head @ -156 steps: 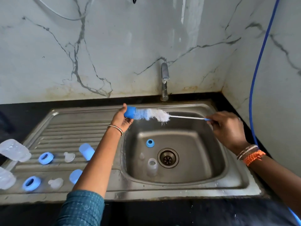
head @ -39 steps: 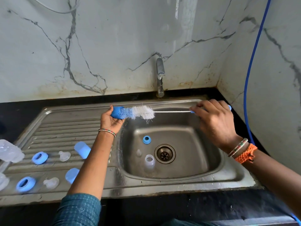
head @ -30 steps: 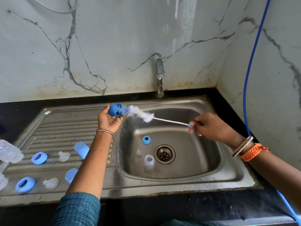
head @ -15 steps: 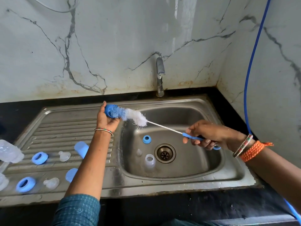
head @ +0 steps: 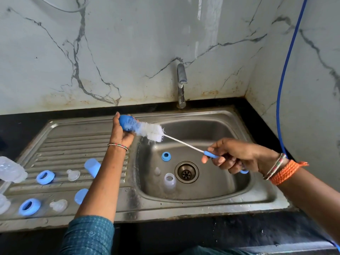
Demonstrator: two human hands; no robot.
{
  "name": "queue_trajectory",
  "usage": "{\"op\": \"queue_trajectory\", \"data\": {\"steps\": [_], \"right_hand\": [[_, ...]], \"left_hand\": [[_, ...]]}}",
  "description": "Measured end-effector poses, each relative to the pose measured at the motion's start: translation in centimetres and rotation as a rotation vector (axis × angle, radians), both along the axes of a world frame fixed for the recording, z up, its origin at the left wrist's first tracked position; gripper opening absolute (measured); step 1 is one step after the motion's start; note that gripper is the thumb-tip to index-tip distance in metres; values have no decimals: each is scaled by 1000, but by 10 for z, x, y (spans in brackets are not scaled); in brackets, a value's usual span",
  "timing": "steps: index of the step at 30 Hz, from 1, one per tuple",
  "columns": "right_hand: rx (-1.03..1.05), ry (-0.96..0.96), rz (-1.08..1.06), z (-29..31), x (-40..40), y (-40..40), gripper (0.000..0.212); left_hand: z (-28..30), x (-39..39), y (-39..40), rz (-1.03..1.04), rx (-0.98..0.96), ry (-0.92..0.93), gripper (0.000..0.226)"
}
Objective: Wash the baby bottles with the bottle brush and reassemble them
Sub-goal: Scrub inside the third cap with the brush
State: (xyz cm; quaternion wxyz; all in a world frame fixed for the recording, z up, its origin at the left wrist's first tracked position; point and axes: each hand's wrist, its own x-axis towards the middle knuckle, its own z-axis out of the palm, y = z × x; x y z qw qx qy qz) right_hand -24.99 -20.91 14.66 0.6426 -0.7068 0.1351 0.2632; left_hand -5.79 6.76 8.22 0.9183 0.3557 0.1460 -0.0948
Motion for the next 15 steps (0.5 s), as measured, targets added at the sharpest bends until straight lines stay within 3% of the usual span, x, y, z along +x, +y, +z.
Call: {"op": "queue_trajectory", "data": {"steps": [2, 3, 6, 7, 8, 10, 11, 13, 15], "right_hand": [[68, 40, 30, -3, 0, -1, 35], [-92, -54, 55, -6, -2, 0, 33], [-1167, -677, 141, -14, -2, 3, 17], [-1413, -877, 117, -15, 0, 2, 15], [-1507, -1071, 81, -17, 2, -1, 23], [-1459, -1231, 69, -19, 6, -2, 28], [-1376, -1154, 65, -15, 6, 0, 24], [-955, -682, 85, 0, 7, 6, 17], [-429, -162, 157, 7, 8, 4, 29]], "left_hand": [[1, 1, 0, -25, 46, 12, 39], [2, 2, 0, -43, 101, 39, 41], [0, 6, 5, -96, 297, 139, 34], [0, 8, 8, -115, 342, 173, 30], [-2, 10, 11, -123, 370, 216, 25], [-6, 11, 16, -102, 367, 258, 20], [-8, 11, 16, -93, 341, 250, 20], [-7, 7, 11, -46, 254, 211, 22], [-3, 5, 5, -31, 232, 154, 22]]}}
